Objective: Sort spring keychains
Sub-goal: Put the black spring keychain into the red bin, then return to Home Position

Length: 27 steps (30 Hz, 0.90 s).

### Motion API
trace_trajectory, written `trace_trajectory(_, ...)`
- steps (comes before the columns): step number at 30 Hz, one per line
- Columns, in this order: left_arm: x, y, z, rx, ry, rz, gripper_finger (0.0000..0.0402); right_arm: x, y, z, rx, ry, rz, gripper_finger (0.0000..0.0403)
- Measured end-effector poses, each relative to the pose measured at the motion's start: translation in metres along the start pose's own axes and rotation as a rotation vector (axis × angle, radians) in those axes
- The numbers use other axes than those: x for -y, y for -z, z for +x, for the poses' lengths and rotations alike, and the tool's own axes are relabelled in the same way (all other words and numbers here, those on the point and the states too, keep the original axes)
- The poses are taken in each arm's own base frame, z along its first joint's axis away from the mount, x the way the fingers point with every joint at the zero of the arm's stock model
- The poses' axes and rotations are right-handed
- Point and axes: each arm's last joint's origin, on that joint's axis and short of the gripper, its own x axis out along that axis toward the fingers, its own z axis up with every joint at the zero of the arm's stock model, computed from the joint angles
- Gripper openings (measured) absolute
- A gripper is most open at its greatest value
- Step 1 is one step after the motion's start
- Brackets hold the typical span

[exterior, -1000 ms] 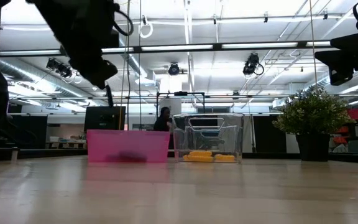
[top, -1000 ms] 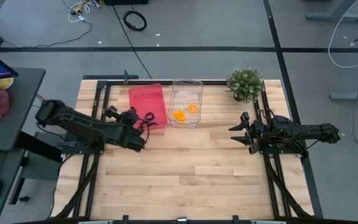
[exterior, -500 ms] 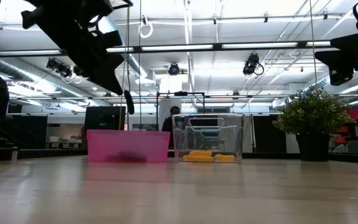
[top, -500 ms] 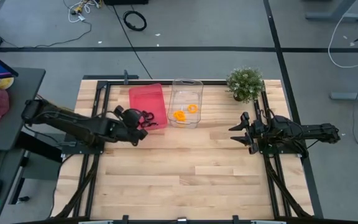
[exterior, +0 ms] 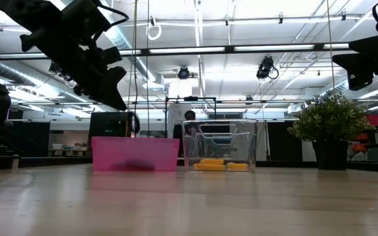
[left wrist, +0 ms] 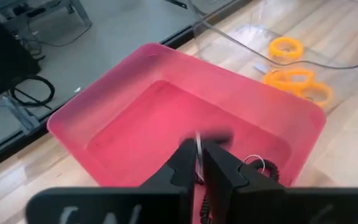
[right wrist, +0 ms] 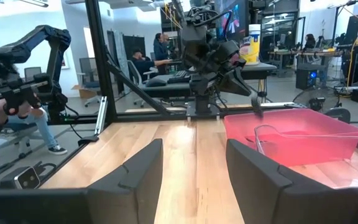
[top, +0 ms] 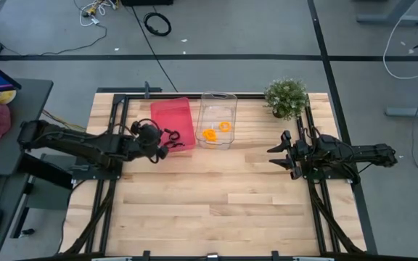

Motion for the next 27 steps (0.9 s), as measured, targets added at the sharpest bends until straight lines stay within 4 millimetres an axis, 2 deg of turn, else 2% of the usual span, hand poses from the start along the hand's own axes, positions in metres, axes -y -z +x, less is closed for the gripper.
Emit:
trace_trajectory(8, 0.000, -0.001, 0.002, -0.020, 0.031, -0.004, 0.0106, 0.000, 0.000, 0.000, 0.002, 0.000, 0.000, 0.0180)
trace_trajectory(13, 0.004, -0.011, 0.002, 0.065, 0.064, 0.106, 0.0140, 0.000, 0.000, 0.000, 0.003, 0.000, 0.000, 0.0180)
trace_trajectory(21, 0.007, -0.011, 0.001, 0.050, 0.113, 0.076, 0.0153, 0.000, 0.000, 0.000, 0.003, -0.001, 0.000, 0.0180)
trace_trajectory(24, 0.009, -0.010, 0.001, 0.023, 0.194, 0.112, 0.0154, 0.000, 0.000, 0.000, 0.003, -0.001, 0.000, 0.0180)
trace_trajectory(27, 0.016, -0.016, -0.001, 0.050, 0.350, 0.154, 0.0154, 0.000, 0.000, 0.000, 0.003, -0.001, 0.000, 0.0180)
